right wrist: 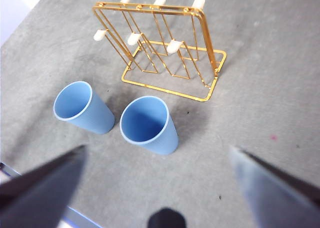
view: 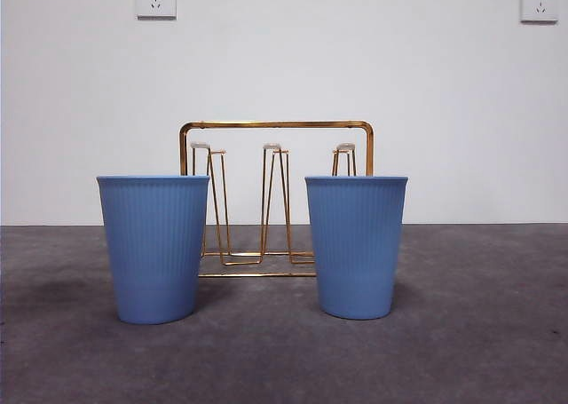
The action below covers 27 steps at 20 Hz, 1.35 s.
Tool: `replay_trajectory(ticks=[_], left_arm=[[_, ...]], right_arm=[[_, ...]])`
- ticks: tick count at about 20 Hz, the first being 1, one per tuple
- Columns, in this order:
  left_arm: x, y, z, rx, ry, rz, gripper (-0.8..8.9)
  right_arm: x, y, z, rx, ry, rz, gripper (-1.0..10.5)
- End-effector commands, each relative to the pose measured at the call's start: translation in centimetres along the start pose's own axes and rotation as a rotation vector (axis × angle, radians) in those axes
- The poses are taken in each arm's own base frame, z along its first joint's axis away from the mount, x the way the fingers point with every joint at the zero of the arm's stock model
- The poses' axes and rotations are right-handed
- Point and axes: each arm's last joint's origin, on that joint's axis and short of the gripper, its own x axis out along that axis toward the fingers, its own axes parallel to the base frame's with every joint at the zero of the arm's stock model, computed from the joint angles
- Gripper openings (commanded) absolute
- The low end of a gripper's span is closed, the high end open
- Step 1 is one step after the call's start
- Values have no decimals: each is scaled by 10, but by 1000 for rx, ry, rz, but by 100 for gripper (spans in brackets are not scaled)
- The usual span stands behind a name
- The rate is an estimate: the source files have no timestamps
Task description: Pick up cup 1,put cup 1 in the cup rack,pick up cup 2,put cup 2 in the cup rack
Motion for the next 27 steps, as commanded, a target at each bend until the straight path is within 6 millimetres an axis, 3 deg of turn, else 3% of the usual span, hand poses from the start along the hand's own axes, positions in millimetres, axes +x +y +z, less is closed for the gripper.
replay_trajectory(ticks=[1, 10, 14, 18, 20, 24, 26, 27], left_arm=[[3, -3, 6, -1, -15, -74, 723], [18, -4, 11, 8, 32, -199, 723], [19, -5, 11, 12, 37, -209, 723], [19, -5, 13, 7, 28, -213, 723], [19, -5, 13, 0, 28, -216, 723], [20, -6, 13, -14, 33, -221, 723], [20, -7, 13, -33, 36, -231, 723], [21, -8, 13, -42, 35, -237, 723]], right_arm=[[18, -3, 9, 14, 37, 32, 536], [149, -4, 21, -11, 342, -36, 533], [195, 5, 27, -60, 436, -103, 532], [228, 10, 25, -92, 500, -140, 523], [241, 8, 18, -90, 544, -151, 430], [262, 1, 6, -64, 613, -166, 375], [268, -1, 3, -62, 628, -167, 144], [269, -1, 3, -61, 630, -164, 84]])
